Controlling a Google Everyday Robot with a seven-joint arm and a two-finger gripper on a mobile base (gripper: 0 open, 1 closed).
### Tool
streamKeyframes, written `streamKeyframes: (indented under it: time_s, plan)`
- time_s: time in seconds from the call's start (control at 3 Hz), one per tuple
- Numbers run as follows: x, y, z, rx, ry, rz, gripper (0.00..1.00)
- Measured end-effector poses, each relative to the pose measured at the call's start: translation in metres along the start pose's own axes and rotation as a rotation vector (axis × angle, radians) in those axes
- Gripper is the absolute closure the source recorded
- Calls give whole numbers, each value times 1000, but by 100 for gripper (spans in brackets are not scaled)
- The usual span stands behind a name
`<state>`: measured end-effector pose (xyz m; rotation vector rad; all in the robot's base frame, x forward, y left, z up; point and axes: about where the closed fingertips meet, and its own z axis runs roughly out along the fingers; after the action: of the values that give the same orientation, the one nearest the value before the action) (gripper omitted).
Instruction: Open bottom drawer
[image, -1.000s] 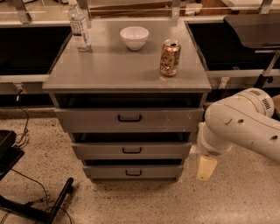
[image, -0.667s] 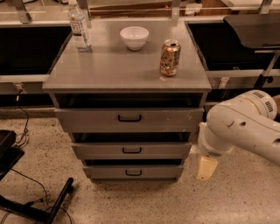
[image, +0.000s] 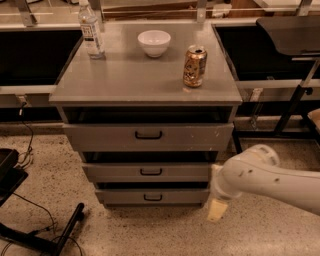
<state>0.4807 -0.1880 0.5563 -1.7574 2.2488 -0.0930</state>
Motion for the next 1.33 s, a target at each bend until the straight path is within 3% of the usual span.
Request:
streamKeyframes:
  time_s: [0.33, 0.67, 1.33]
  plan:
    - [-7, 8, 76, 5, -36, 5, 0]
    - [-17, -2, 118, 29, -39, -8, 0]
    - [-17, -5, 124, 51, -20, -40, 0]
